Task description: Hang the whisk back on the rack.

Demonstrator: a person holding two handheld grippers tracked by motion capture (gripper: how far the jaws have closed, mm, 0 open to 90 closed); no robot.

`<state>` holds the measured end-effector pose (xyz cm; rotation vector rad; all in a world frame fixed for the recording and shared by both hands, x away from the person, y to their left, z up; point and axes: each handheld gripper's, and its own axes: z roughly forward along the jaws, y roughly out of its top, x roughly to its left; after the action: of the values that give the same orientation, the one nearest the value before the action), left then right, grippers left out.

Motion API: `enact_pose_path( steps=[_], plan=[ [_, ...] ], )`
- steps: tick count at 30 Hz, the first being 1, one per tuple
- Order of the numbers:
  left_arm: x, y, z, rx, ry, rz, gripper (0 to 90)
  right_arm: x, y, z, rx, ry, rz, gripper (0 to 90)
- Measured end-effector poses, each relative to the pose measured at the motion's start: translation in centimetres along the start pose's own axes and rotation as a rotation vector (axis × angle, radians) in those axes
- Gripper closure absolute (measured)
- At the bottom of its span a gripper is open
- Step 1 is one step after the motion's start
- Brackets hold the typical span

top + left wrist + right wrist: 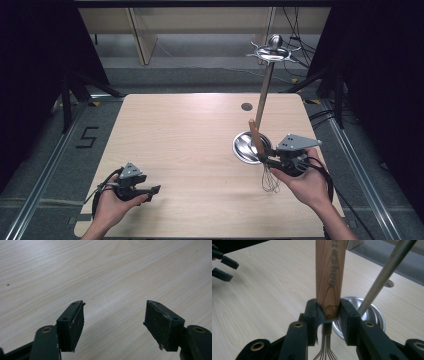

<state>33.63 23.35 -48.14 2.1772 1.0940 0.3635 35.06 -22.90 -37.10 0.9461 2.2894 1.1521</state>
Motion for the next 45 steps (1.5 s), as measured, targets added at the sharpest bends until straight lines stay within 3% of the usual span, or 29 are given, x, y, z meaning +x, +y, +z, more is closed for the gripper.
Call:
enact_pose_path(
  steps=[2, 5, 6, 11, 13, 16, 33, 35, 37, 39, 41, 45],
  plan=[
    [0.0, 0.0, 0.0, -0.009, -0.002, -0.001, 31.3, -0.1, 0.1, -0.4, 0.003, -0.004, 0.025, 70.8],
    [-0.1, 0.0, 0.1, -0.018, -0.001, -0.015, 31.3, -0.6, 0.2, -0.8, -0.010, -0.010, 0.006, 70.8],
    [-0.1, 0.0, 0.1, -0.020, -0.002, -0.013, 31.3, -0.4, 0.2, -1.0, -0.007, -0.019, 0.037, 70.8],
    [-0.1, 0.0, 0.1, -0.013, -0.003, -0.013, 31.3, -1.0, 0.3, -1.5, -0.019, -0.025, 0.028, 70.8],
    [-0.1, 0.0, 0.1, -0.016, 0.007, -0.014, 31.3, -1.1, 0.4, -2.0, -0.022, -0.038, 0.054, 70.8],
    [-0.1, -0.1, 0.1, -0.019, -0.003, -0.014, 31.3, -1.7, 0.6, -2.4, -0.044, -0.052, 0.021, 70.8],
    [-0.1, -0.1, 0.1, -0.019, -0.004, -0.015, 31.2, -2.9, 1.3, -4.3, -0.140, -0.108, 0.096, 70.8],
    [-0.1, -0.1, 0.1, -0.020, 0.001, -0.014, 31.2, -3.2, 1.5, -4.7, -0.118, -0.096, 0.087, 70.8],
    [-0.1, -0.1, 0.1, -0.021, 0.002, -0.016, 31.2, -3.5, 1.6, -4.8, -0.134, -0.104, 0.062, 70.8],
    [-0.1, 0.0, 0.1, -0.019, -0.002, -0.014, 31.2, -3.4, 1.7, -5.1, -0.135, -0.110, 0.097, 70.8],
    [-0.1, -0.1, 0.2, -0.019, -0.003, -0.016, 31.2, -3.8, 1.9, -5.3, -0.137, -0.113, 0.071, 70.8],
    [-0.1, -0.1, 0.2, -0.019, -0.003, -0.015, 31.2, -4.0, 2.1, -5.6, -0.152, -0.127, 0.082, 70.8]
  ],
)
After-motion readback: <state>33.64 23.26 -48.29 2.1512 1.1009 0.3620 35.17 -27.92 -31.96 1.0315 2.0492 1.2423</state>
